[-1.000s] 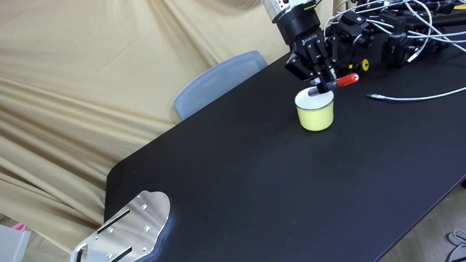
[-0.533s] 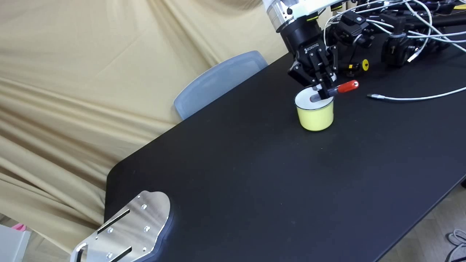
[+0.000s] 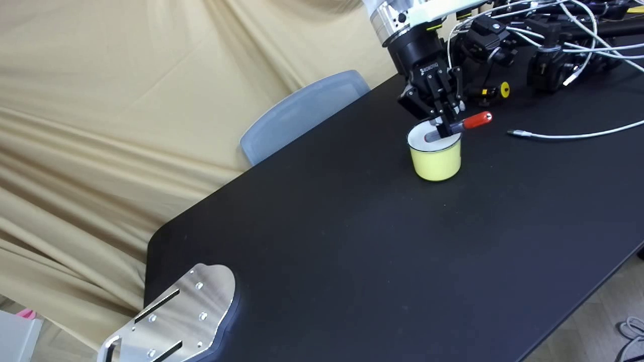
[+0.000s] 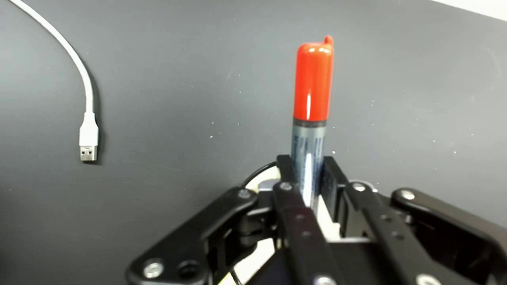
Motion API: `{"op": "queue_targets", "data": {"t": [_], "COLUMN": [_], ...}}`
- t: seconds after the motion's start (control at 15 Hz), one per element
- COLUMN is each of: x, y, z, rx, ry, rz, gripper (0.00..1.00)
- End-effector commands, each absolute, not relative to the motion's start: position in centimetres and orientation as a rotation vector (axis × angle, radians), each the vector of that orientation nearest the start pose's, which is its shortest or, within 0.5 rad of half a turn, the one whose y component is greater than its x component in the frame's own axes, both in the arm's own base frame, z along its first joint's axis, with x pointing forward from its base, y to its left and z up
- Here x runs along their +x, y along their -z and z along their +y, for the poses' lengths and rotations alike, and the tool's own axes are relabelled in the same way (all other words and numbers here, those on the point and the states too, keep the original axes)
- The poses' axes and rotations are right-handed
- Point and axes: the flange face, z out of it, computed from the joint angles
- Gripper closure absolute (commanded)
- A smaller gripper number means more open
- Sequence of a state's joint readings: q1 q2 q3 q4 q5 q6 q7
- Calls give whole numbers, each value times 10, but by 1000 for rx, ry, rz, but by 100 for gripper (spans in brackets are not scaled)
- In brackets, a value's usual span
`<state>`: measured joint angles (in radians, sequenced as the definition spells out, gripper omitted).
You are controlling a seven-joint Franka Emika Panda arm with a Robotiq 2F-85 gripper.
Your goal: Put the marker in the yellow mug, remove the marker from the mug
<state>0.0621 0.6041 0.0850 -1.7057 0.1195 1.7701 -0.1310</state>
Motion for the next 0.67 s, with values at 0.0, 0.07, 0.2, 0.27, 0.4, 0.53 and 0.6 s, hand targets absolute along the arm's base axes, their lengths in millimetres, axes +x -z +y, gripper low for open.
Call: {"op": "queue_targets", "data": {"t": [0.0, 0.07, 0.2, 0.27, 0.4, 0.53, 0.6], "x": [611, 612, 614, 615, 616, 618, 618], "y": [-213, -213, -212, -212, -214, -219, -222], "z": [97, 97, 98, 98, 97, 97, 98], "rx": [-2841, -2838, -2838, -2836, -2836, -2842, -2854], "ry": [-783, -777, -769, -765, -743, -712, -683], "rz": [-368, -384, -407, -418, -428, -440, -454], "gripper": [95, 95, 63, 53, 40, 28, 20]}}
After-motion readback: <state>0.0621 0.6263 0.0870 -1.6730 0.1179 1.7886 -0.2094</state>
